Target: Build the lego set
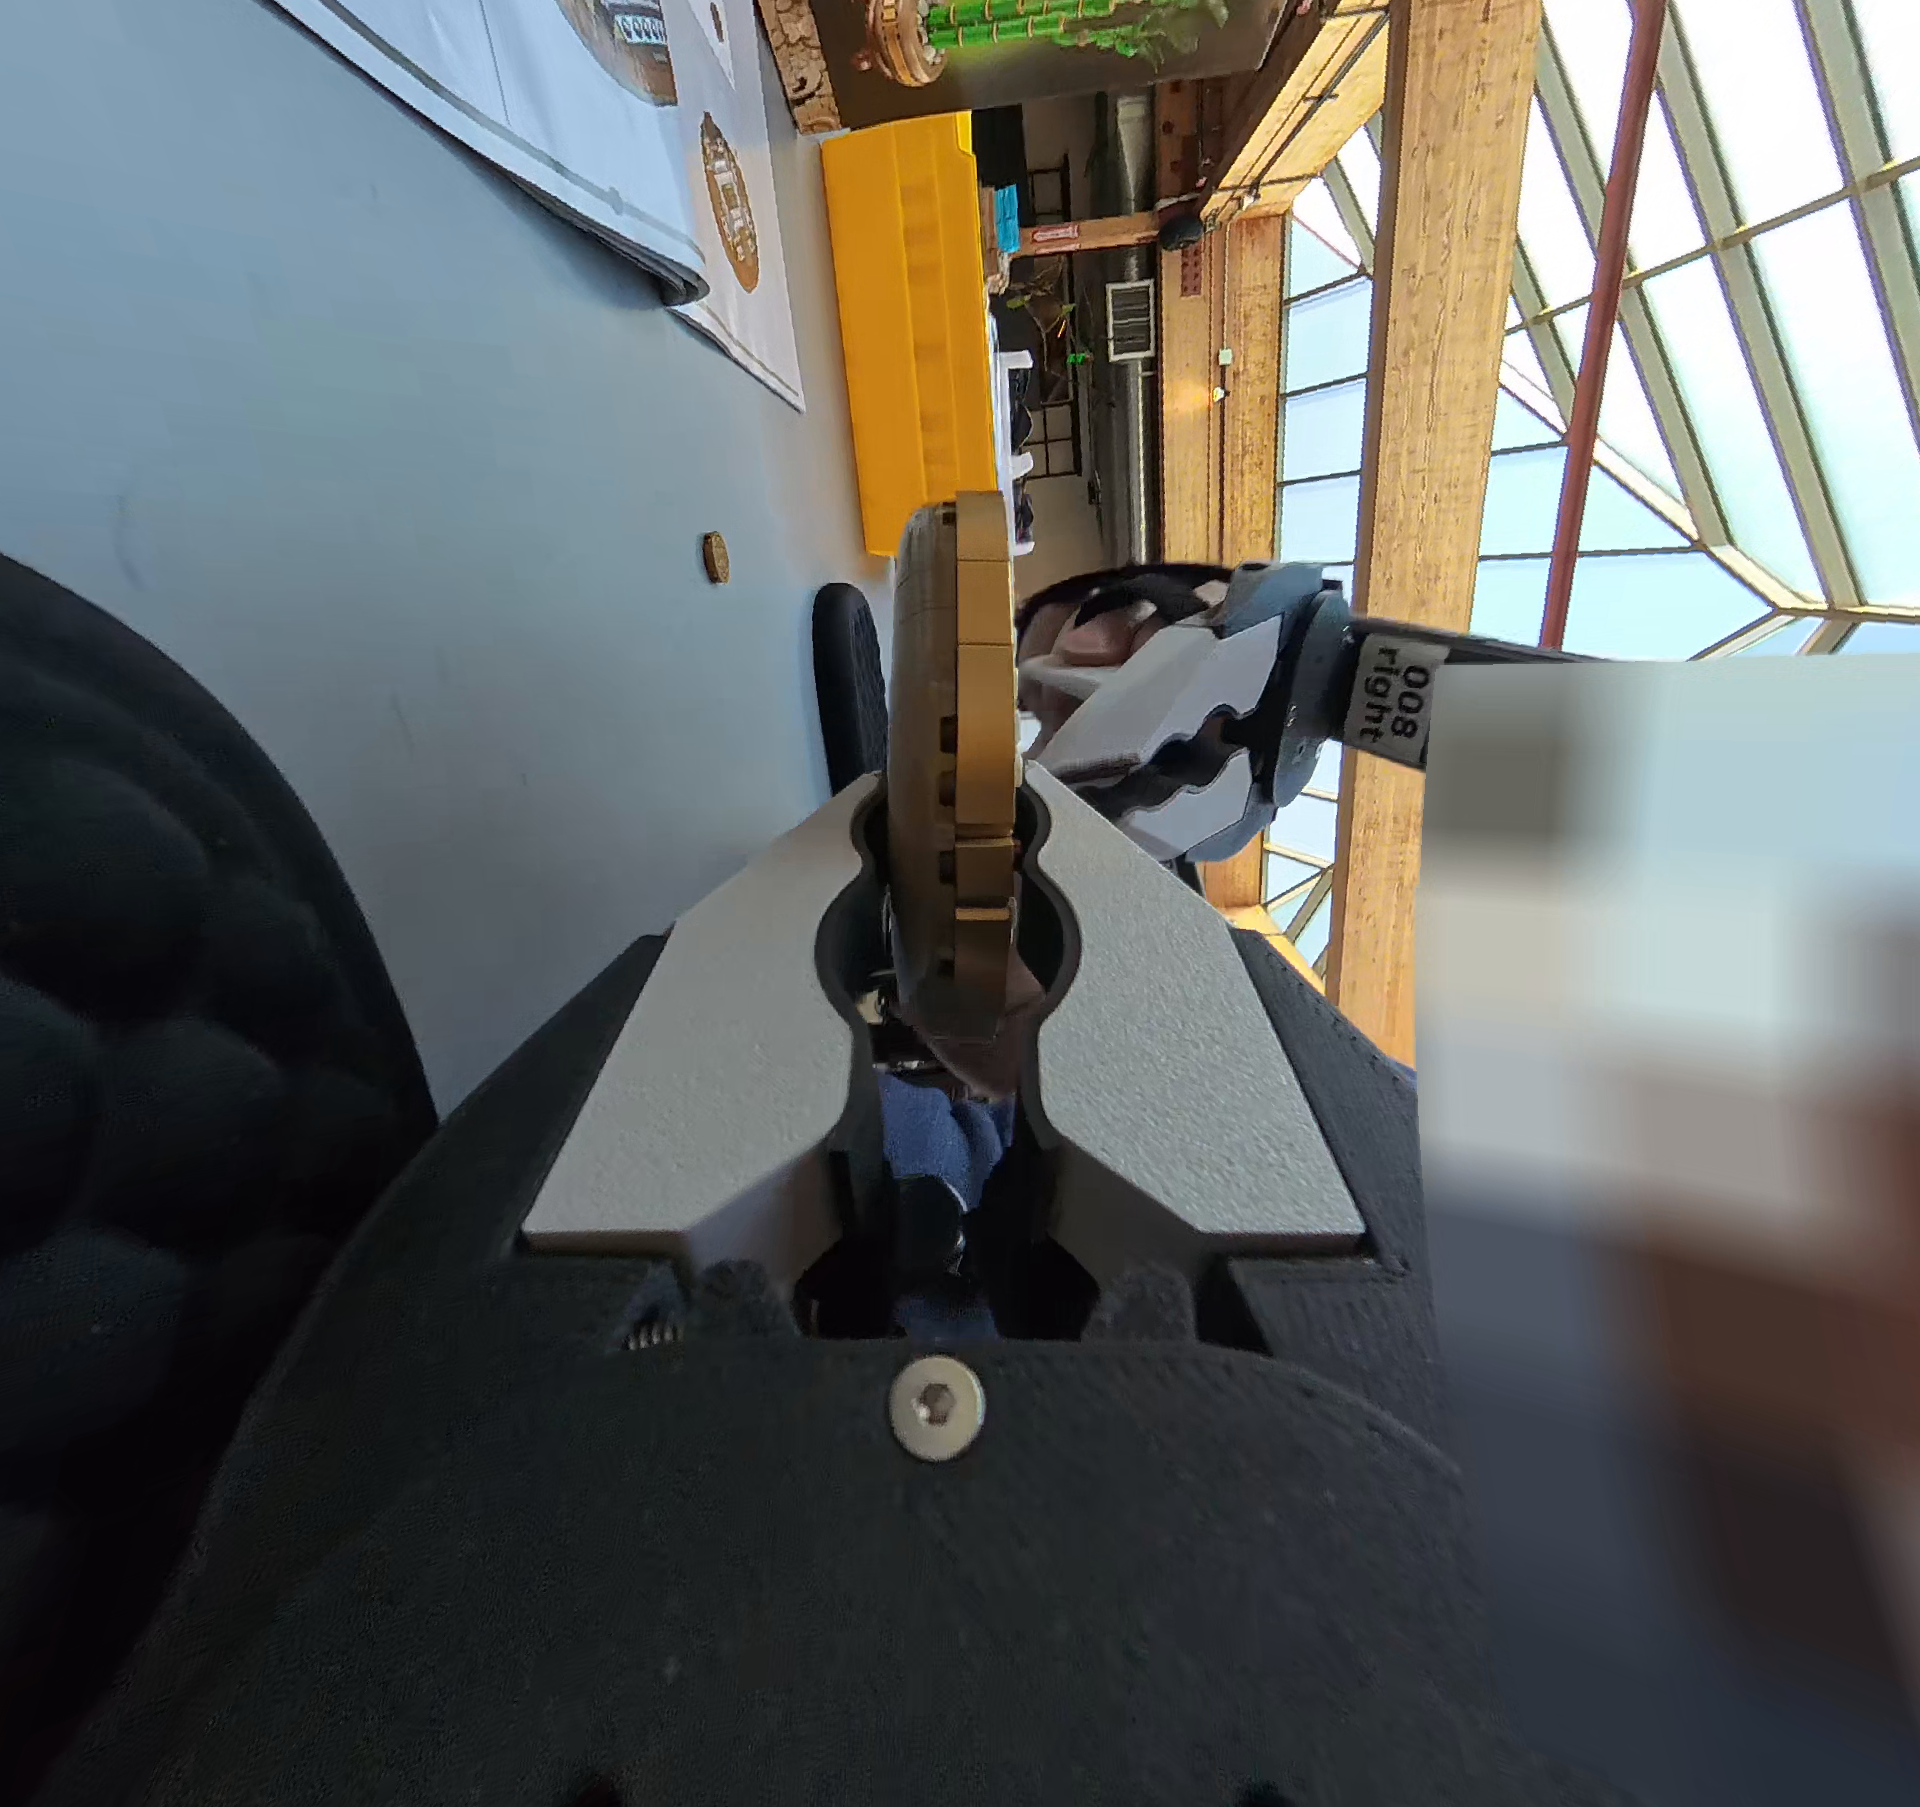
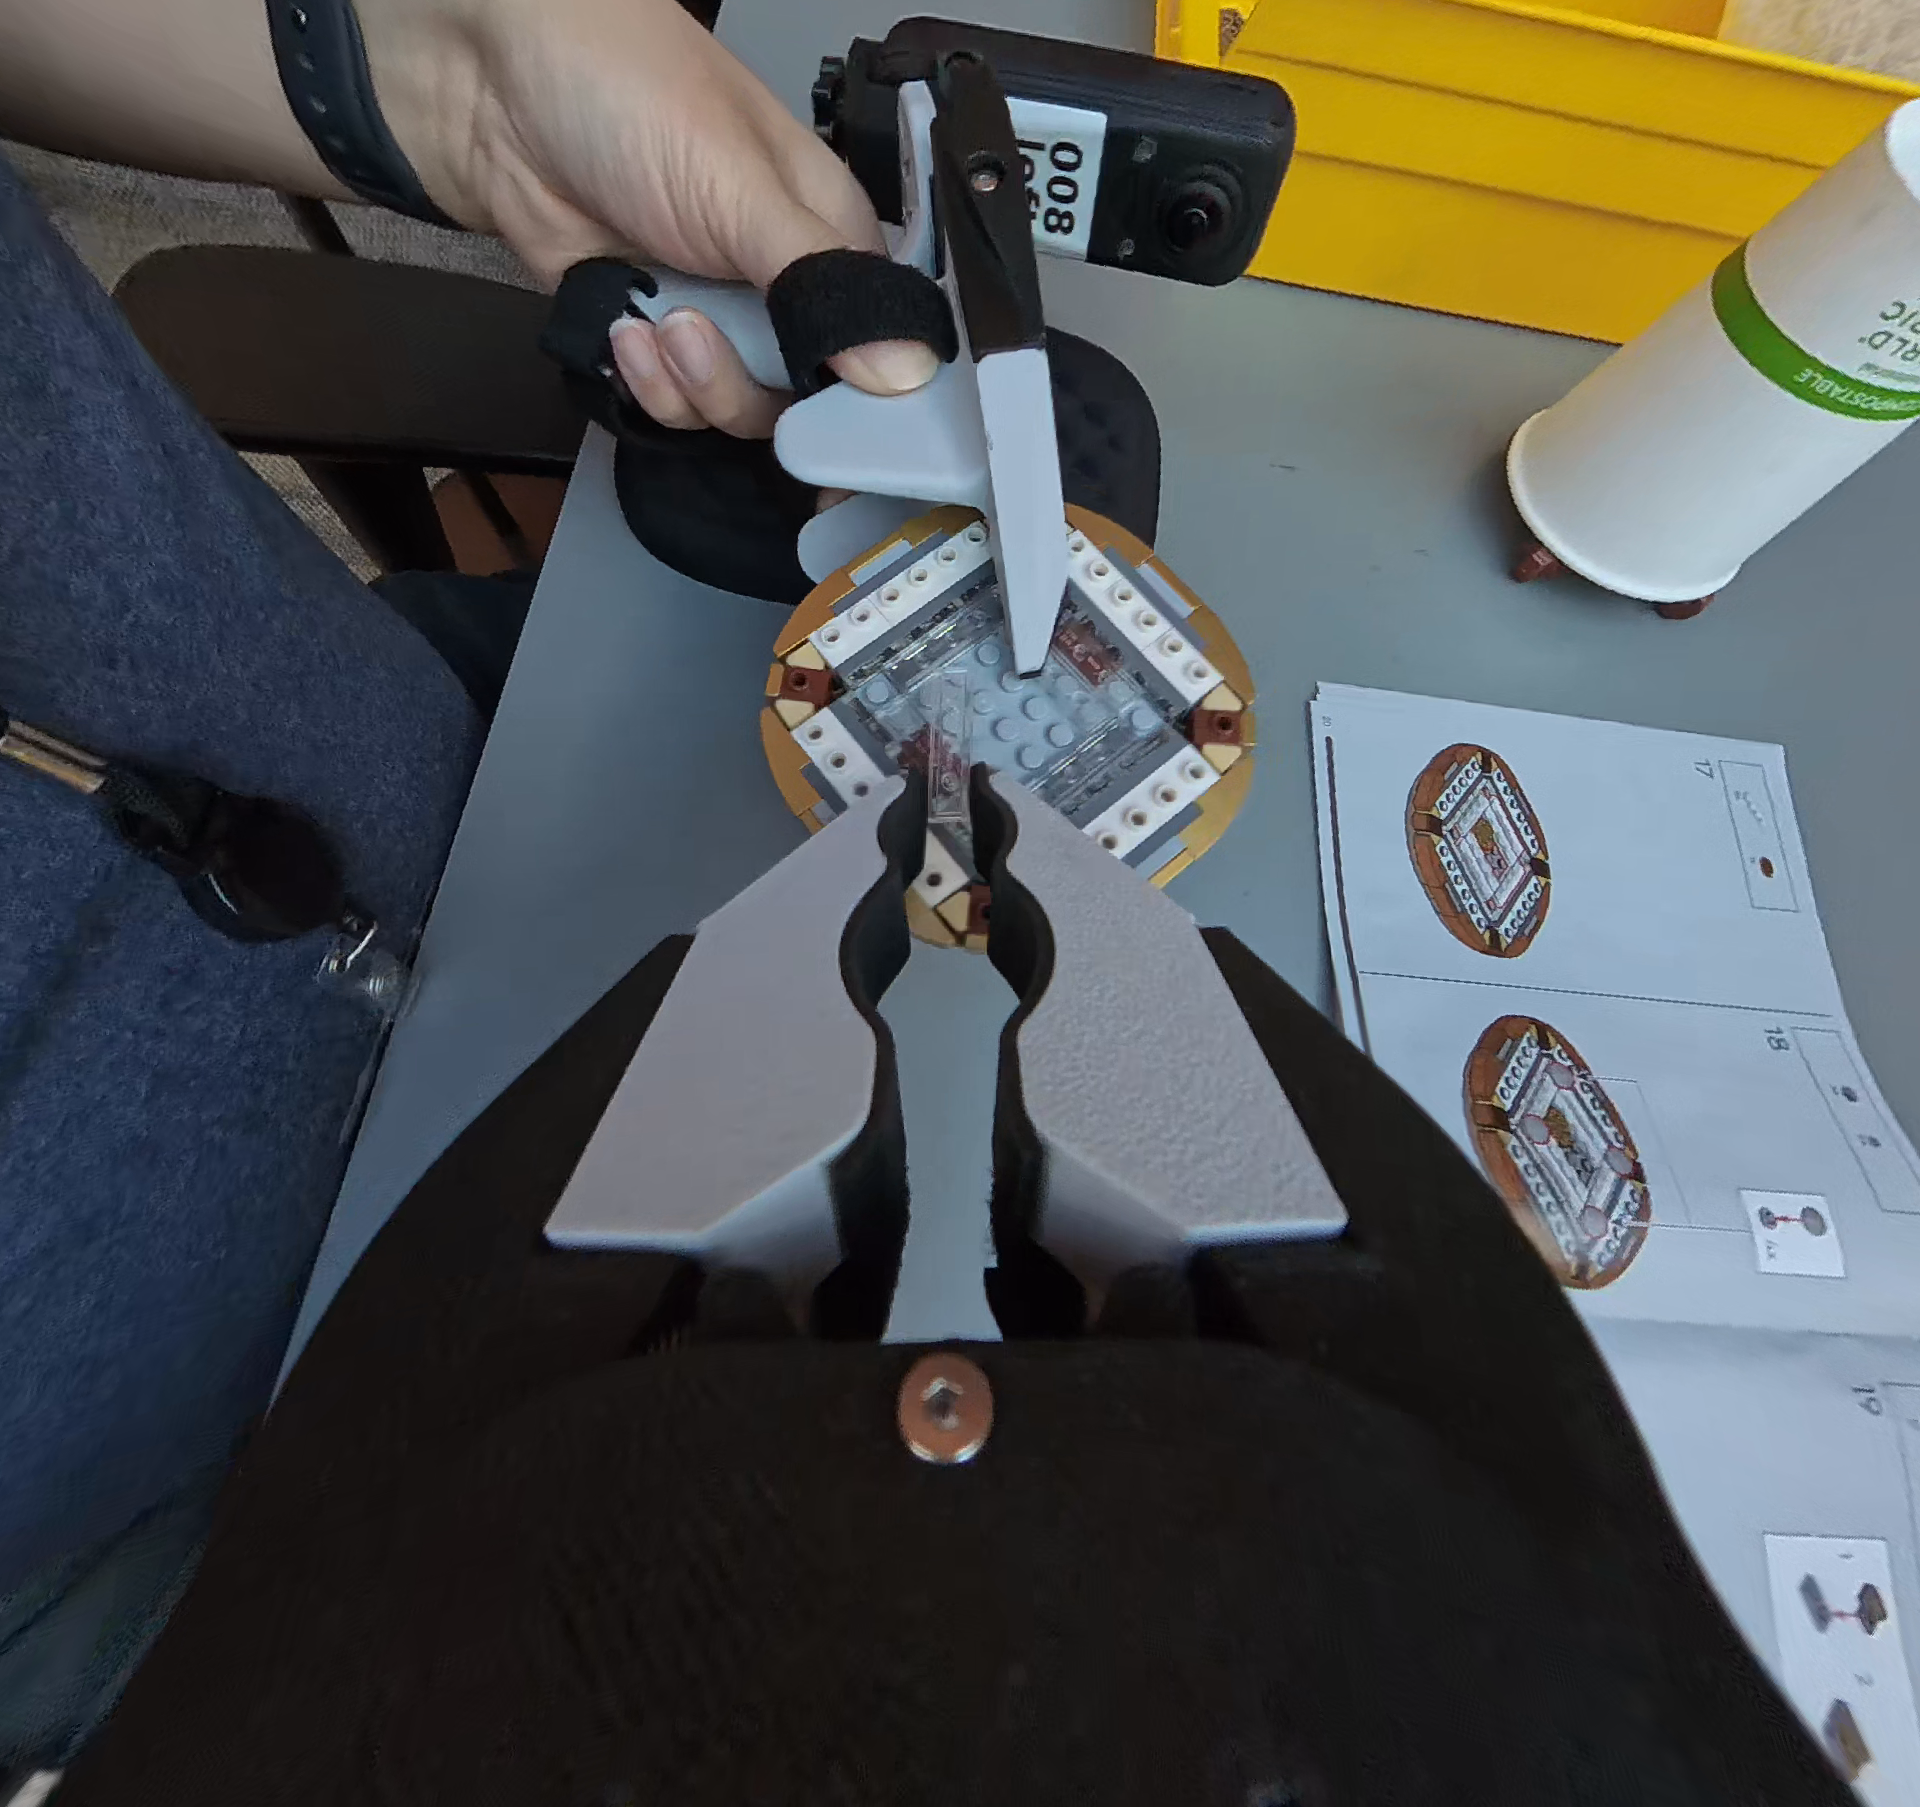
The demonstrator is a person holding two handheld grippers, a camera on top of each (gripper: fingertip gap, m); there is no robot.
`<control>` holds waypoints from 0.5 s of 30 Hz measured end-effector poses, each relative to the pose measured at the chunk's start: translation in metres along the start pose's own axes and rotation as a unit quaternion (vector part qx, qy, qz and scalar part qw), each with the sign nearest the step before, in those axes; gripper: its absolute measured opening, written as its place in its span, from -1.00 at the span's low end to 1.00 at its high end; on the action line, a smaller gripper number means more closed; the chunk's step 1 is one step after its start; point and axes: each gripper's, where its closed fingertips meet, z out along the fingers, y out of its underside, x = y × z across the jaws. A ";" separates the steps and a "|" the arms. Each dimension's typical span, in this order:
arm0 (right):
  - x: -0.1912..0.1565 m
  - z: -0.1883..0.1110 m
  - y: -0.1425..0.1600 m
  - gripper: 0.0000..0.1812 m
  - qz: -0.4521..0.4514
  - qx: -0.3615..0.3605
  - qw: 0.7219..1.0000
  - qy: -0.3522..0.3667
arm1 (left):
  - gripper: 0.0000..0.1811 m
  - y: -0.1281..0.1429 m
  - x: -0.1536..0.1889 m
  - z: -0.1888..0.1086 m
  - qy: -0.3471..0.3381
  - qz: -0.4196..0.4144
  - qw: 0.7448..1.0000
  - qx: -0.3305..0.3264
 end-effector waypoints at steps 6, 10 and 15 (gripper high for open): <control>-0.012 -0.008 -0.002 -0.92 -0.065 -0.036 0.989 -0.131 | -0.78 0.013 0.004 0.009 -0.001 0.000 0.998 -0.068; -0.017 -0.011 -0.003 -0.92 -0.096 -0.057 0.978 -0.175 | -0.79 0.021 0.010 0.013 0.018 -0.012 0.996 -0.089; -0.020 -0.010 0.005 -0.92 -0.110 -0.086 0.971 -0.193 | -0.78 0.027 0.010 0.016 0.024 -0.020 0.994 -0.100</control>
